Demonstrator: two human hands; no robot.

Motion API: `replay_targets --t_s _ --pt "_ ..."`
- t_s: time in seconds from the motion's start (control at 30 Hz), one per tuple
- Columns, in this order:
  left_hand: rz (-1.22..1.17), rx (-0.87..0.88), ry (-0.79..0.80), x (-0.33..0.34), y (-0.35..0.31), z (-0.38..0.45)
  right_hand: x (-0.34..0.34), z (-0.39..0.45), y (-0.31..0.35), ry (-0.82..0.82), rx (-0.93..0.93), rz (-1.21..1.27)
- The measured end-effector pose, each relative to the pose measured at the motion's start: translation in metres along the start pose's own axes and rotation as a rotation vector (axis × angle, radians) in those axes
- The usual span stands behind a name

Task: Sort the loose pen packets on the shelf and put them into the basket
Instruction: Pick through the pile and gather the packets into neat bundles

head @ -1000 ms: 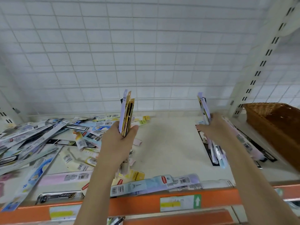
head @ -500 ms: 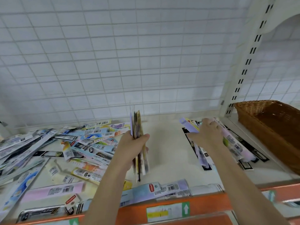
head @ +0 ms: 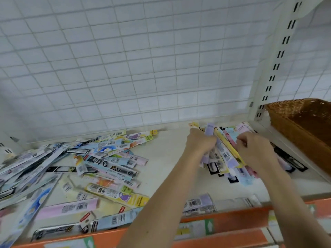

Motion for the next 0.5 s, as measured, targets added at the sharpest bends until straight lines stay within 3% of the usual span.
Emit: replay_targets --t_s 0.27,0.5 --pt "0.362 0.052 0.025 -0.014 0.004 -0.009 0.004 -0.001 0.013 -0.085 -0.083 0.006" --pt "0.464 0.296 0.004 -0.087 0.022 -0.046 -0.003 -0.023 0.056 -0.132 -0.248 0.122"
Point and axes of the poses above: each hand's wrist, its own z-axis towards the middle knuckle, its own x-axis out of the palm, y = z × x, the point moved 2 cm from there along z, towards the middle knuckle, and after that the axes turned 12 degrees about -z, right-handed, at the moved point
